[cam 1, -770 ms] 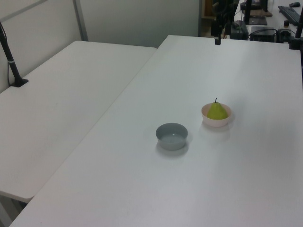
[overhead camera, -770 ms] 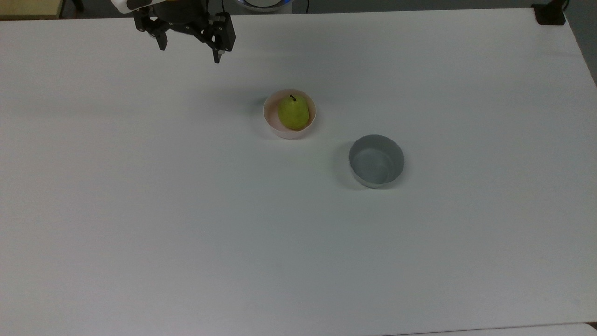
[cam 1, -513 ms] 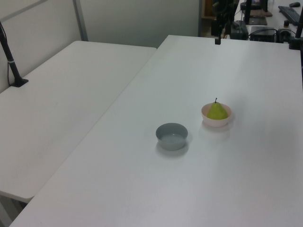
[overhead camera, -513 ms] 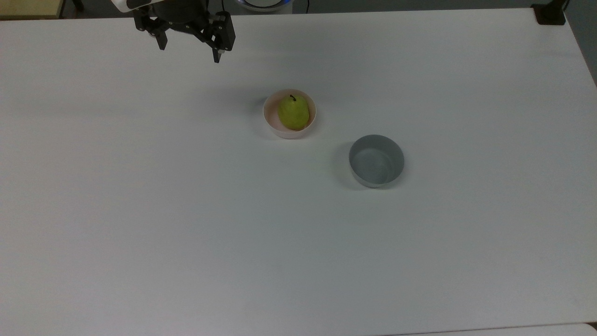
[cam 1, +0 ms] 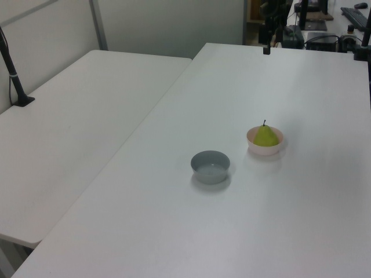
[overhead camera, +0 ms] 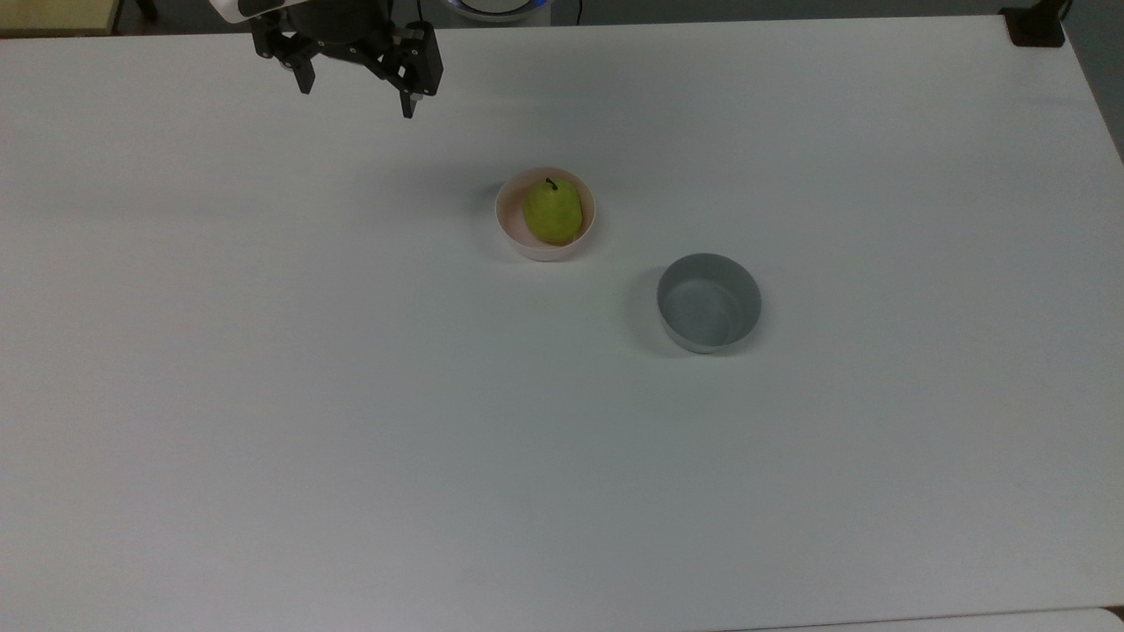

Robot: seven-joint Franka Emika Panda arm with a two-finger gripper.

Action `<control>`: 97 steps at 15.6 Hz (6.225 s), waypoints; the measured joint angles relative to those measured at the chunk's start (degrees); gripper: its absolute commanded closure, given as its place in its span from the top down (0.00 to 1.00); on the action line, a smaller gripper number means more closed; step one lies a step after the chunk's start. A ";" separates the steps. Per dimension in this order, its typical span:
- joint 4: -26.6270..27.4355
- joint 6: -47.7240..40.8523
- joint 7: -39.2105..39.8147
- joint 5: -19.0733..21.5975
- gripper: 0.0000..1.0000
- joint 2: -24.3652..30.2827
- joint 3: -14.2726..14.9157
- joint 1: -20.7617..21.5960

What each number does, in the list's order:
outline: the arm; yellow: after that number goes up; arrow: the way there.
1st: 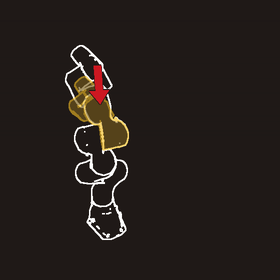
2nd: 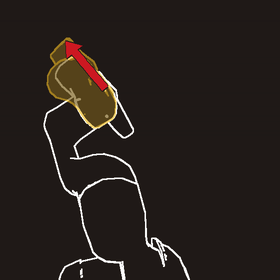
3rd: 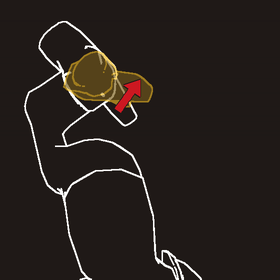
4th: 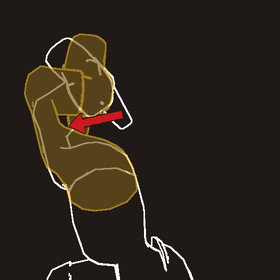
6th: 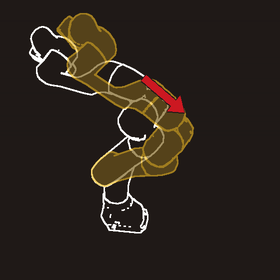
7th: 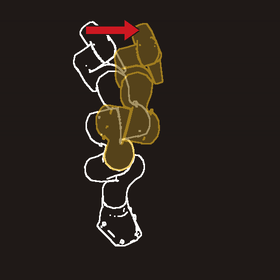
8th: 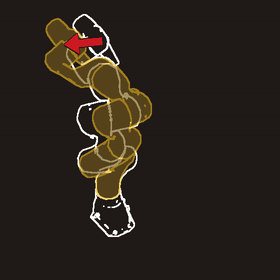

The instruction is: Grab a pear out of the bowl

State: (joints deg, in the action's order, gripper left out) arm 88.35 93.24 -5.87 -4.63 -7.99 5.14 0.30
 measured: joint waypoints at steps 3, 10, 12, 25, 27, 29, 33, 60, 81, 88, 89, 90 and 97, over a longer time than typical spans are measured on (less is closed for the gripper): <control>0.00 0.00 0.00 0.28 1.00 0.00 0.00 -0.12; 0.00 0.00 0.00 2.52 1.00 0.01 -0.01 -0.36; 0.00 0.00 0.14 2.59 1.00 0.01 -0.06 -0.36; 0.10 0.00 4.30 4.71 1.00 -0.03 -1.81 6.97; 0.16 0.00 4.30 4.71 1.00 -0.07 -1.86 8.74; 0.26 -0.02 4.30 4.71 1.00 -0.23 -1.87 9.76; 1.16 -0.04 4.42 4.70 0.98 -2.32 -1.90 11.39; 4.32 -0.03 9.08 -1.10 0.74 -19.98 -1.80 17.23; 1.78 -3.64 10.34 -0.34 0.42 -14.77 -1.03 16.13; 0.43 -8.59 12.84 1.82 0.44 -8.78 -0.83 14.14; 0.30 -8.59 12.92 1.84 0.46 -8.73 -0.74 13.05; 0.05 -8.59 13.40 1.94 0.47 -8.72 -0.67 11.56; -2.01 -8.14 19.28 4.35 0.54 -8.91 -0.27 -1.44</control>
State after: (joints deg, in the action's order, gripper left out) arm 86.34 85.10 13.41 -0.28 -16.90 4.87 -1.14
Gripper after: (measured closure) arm 0.269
